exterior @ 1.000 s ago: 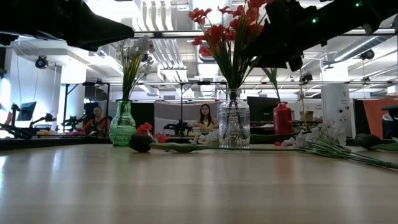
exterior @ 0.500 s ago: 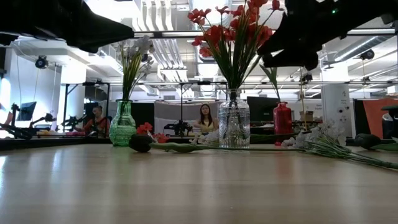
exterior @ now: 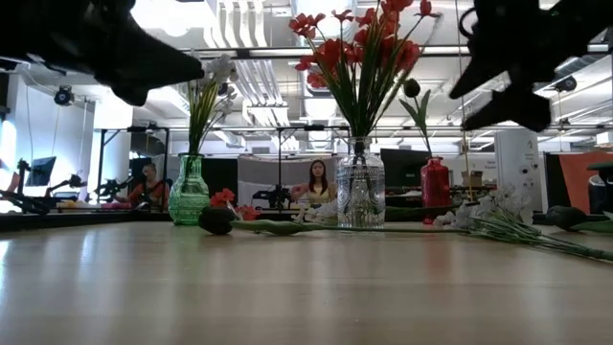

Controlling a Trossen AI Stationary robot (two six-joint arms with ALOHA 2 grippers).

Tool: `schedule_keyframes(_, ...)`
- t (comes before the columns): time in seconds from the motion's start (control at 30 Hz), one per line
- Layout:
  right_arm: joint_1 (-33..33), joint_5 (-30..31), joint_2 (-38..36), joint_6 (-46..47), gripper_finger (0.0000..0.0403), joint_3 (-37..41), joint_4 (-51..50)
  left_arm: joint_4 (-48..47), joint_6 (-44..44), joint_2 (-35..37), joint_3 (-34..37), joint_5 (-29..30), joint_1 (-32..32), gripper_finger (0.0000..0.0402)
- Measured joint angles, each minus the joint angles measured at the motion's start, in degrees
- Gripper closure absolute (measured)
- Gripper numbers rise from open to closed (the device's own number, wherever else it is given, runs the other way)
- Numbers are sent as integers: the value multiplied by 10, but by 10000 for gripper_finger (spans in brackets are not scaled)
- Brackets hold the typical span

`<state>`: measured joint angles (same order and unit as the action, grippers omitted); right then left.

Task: Sort flowers into vase by color
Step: Put the bottom white flower into the green vase

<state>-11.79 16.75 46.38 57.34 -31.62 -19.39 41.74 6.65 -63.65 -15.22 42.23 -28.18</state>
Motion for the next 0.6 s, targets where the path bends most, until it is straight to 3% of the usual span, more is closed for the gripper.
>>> schedule_keyframes(0.13, 3, -129, -23, 184, 154, 0, -24, 18, 14, 0, -6, 61, 1, 343)
schedule_keyframes(0.23, 1, -202, -25, 250, 159, 0, -24, 19, 8, 0, -9, 64, 1, 343)
schedule_keyframes(0.43, 5, -213, 0, 192, 168, 0, -55, 6, 4, 0, -10, 53, 1, 343)
schedule_keyframes(0.6, 25, -241, 32, 136, 170, 0, -76, -11, 46, -11, -10, -2, -2, 343)
